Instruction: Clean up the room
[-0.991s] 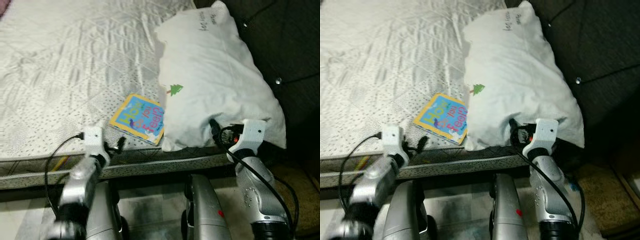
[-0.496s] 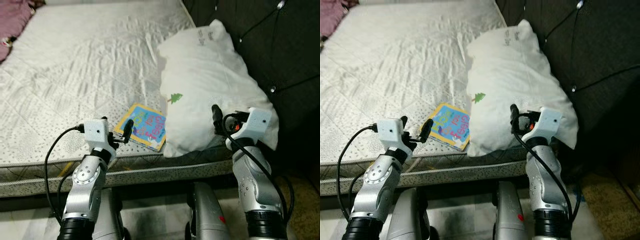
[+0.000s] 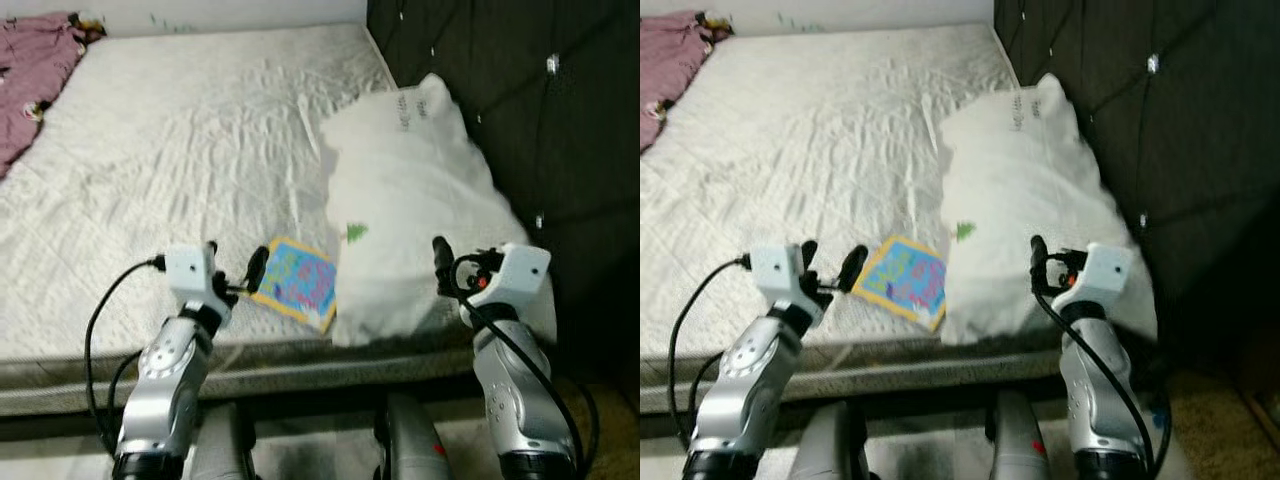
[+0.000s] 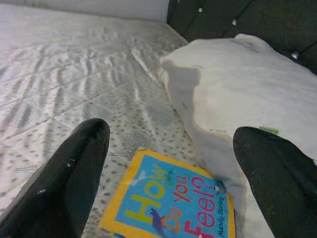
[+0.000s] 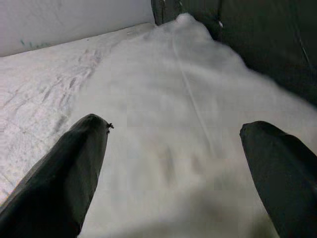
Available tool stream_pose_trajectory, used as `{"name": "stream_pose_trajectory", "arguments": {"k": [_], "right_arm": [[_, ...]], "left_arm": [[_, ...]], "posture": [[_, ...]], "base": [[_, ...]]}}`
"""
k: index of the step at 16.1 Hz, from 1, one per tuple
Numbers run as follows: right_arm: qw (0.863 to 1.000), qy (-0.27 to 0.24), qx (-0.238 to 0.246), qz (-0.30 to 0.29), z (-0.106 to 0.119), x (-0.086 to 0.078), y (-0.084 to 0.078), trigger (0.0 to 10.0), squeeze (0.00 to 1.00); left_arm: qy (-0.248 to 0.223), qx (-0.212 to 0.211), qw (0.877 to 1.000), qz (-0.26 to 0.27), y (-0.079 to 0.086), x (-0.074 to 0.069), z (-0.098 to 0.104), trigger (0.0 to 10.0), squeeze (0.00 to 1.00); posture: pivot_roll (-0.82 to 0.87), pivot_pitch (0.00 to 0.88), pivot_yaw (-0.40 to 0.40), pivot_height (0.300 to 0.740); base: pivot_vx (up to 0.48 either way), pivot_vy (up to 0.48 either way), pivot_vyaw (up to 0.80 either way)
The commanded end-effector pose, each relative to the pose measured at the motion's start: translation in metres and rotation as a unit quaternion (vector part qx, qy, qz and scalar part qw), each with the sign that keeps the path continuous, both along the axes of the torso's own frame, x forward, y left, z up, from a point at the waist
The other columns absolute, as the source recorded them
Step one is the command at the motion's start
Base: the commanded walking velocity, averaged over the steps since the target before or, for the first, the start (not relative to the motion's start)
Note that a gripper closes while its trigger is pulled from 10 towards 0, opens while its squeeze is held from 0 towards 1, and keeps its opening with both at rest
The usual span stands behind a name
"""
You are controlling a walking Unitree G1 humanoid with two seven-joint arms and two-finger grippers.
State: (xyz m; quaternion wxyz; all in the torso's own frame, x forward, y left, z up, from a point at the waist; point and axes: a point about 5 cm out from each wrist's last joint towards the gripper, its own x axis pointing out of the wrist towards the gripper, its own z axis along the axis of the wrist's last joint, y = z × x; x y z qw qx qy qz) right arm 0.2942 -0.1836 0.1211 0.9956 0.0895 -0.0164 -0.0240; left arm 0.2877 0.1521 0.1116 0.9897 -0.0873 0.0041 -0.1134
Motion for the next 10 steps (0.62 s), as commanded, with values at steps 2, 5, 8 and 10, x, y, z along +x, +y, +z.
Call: {"name": "stream_pose_trajectory", "arguments": {"k": [2, 5, 8, 10], "right_arm": [[1.0, -0.011, 0.002, -0.006, 0.006, -0.002, 0.001, 10.0, 0.0], [1.0, -0.016, 0.003, -0.017, 0.008, 0.001, 0.002, 10.0, 0.0], [0.999, -0.006, -0.001, -0.044, 0.003, -0.005, -0.004, 10.0, 0.0], [0.999, 0.008, 0.003, -0.049, -0.004, -0.01, -0.004, 10.0, 0.0]], "left_arm": [[-0.002, 0.002, 1.0, 0.001, 0.001, -0.005, 0.003, 10.0, 0.0], [-0.009, 0.005, 1.0, 0.013, -0.007, -0.008, 0.005, 10.0, 0.0], [-0.028, 0.012, 0.999, 0.032, -0.009, -0.011, 0.01, 10.0, 0.0], [-0.024, 0.021, 0.998, 0.049, -0.003, -0.013, 0.008, 10.0, 0.0]], "posture": [[-0.06, 0.017, 0.023, 0.709], [-0.06, 0.0, 0.029, 0.74], [-0.06, 0.0, 0.034, 0.74], [-0.06, 0.0, 0.034, 0.74]], "base": [[0.0, 0.0, 0.0], [0.0, 0.0, 0.0], [0.0, 0.0, 0.0], [0.0, 0.0, 0.0]]}}
